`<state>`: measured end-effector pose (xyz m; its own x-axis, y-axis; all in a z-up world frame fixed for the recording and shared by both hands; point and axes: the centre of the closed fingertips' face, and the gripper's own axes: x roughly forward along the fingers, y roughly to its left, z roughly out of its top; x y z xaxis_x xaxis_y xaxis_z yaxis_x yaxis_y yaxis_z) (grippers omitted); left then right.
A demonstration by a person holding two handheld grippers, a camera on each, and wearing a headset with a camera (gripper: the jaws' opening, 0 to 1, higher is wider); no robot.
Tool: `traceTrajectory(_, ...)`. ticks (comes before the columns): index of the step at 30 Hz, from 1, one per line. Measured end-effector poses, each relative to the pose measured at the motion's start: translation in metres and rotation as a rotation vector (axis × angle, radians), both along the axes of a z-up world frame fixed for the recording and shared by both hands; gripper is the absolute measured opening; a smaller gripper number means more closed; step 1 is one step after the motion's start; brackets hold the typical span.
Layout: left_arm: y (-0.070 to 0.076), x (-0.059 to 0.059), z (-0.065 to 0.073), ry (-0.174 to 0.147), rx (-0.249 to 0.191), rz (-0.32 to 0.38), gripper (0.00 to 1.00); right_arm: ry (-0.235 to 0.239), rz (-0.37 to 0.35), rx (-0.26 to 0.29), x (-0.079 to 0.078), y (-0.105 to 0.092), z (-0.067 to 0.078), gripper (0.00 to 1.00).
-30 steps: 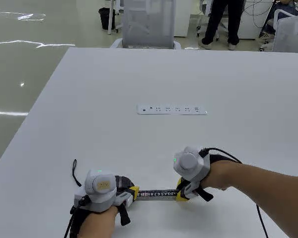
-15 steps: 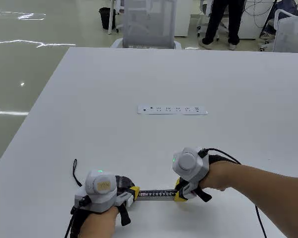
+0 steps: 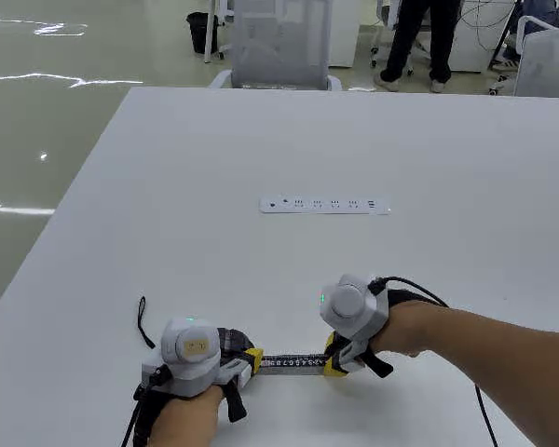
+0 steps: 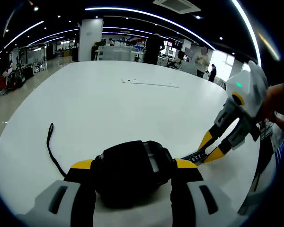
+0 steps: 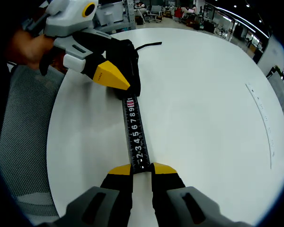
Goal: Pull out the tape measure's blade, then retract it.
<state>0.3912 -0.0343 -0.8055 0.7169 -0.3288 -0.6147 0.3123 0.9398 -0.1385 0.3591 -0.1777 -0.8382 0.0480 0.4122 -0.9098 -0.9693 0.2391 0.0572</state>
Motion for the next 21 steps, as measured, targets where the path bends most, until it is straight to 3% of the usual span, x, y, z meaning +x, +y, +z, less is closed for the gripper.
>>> traceTrajectory(21, 0.001, 0.000, 0.001, 0.001, -0.002, 0.000, 0.60, -0.002, 0.012, 0.009, 0.001, 0.013, 0.000, 0.14)
